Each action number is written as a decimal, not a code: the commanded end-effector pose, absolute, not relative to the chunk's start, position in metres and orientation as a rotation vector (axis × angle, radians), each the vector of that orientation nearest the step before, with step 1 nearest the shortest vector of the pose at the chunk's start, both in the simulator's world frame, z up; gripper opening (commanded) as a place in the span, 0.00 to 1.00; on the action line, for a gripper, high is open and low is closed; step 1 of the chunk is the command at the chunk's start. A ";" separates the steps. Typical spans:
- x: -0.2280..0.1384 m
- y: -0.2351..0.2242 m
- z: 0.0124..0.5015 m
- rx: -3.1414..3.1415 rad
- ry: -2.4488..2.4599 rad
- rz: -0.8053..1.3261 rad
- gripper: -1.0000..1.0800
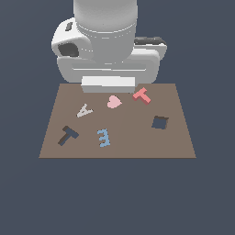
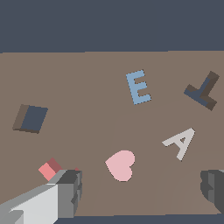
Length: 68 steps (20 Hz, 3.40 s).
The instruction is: Insert a designated object into the corresponding slot on a board.
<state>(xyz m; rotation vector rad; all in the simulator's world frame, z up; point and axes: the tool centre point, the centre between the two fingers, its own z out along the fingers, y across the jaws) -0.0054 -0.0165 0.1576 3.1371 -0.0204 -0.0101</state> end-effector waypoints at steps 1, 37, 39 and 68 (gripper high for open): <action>-0.005 -0.017 0.158 3.137 -0.020 -0.010 0.96; -0.069 0.099 0.051 2.956 1.067 -0.001 0.96; -0.069 0.099 0.050 2.956 1.067 -0.001 0.96; -0.057 0.093 0.031 2.980 0.996 0.000 0.00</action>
